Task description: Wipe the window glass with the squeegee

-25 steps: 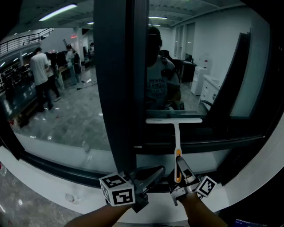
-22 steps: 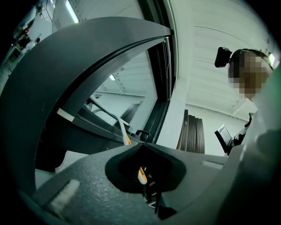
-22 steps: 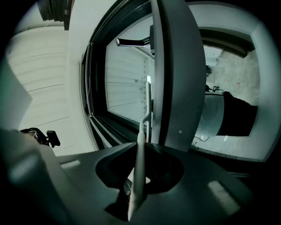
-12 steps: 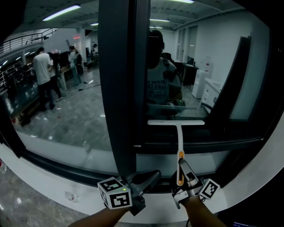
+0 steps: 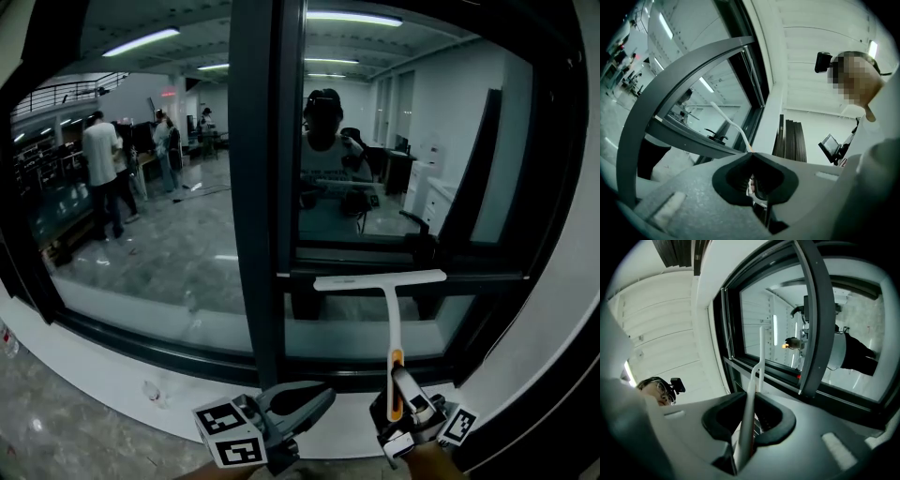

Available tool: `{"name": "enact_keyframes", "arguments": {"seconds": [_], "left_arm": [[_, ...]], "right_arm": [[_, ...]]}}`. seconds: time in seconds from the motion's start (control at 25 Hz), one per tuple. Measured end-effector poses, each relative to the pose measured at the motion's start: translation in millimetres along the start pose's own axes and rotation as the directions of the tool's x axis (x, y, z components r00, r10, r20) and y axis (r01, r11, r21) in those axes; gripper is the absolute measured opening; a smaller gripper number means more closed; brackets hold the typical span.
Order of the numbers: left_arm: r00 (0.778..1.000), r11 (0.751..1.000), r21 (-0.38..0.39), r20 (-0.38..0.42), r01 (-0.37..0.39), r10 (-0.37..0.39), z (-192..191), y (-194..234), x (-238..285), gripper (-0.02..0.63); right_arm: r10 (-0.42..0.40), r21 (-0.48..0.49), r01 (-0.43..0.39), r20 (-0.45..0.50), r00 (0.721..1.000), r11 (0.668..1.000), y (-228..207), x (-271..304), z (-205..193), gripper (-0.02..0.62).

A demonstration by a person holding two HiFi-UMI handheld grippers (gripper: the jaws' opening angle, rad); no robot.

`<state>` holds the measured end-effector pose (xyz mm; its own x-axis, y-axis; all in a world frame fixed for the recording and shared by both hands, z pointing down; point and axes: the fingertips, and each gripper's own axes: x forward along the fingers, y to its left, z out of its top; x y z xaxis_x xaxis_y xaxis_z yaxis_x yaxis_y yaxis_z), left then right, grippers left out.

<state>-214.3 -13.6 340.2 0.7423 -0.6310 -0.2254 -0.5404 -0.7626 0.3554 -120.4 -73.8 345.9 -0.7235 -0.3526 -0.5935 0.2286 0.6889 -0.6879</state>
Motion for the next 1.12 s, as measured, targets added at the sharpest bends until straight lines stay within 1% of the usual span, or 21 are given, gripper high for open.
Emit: {"name": "enact_keyframes", "arguments": {"seconds": [0.12, 0.2, 0.36, 0.56, 0.8, 0.96, 1.12], "left_arm": [[1.0, 1.0, -0.008, 0.006, 0.021, -0.021, -8.6, -52.3, -15.6, 0.0], [1.0, 0.999, -0.019, 0.006, 0.029, -0.029, -22.5, -83.3, -24.5, 0.0], [1.0, 0.999, -0.046, 0.009, 0.027, -0.026, -54.5, -140.1, -38.8, 0.0], [1.0, 0.998, -0.053, 0.001, 0.021, -0.021, -71.9, -211.0, -49.8, 0.0], [1.0, 0.999, -0.051, 0.001, 0.001, -0.001, -73.2, -259.3, -56.3, 0.0], [1.0, 0.998, -0.055, 0.007, 0.0, 0.0, -75.0, -277.6, -59.1, 0.0], [1.0, 0.999, -0.047, 0.006, -0.002, 0.002, -78.2, -289.6, -61.0, 0.0]], "right_arm": [[0.006, 0.004, -0.006, 0.001, 1.0, 1.0, 40.4, -30.9, -16.1, 0.066], [0.012, 0.01, -0.012, 0.005, 1.0, 1.0, 64.1, -55.2, -26.0, 0.066], [0.002, 0.015, -0.002, 0.002, 1.0, 1.0, 103.8, -110.1, -44.1, 0.066], [0.003, 0.014, -0.003, 0.02, 1.0, 1.0, 159.3, -157.4, -54.2, 0.066], [0.008, -0.007, -0.008, 0.016, 1.0, 1.0, 203.2, -180.0, -59.4, 0.064], [0.023, -0.019, -0.023, 0.014, 1.0, 1.0, 220.8, -188.5, -62.5, 0.064], [0.028, -0.017, -0.028, 0.025, 0.999, 0.999, 228.3, -198.2, -64.9, 0.064]]}}
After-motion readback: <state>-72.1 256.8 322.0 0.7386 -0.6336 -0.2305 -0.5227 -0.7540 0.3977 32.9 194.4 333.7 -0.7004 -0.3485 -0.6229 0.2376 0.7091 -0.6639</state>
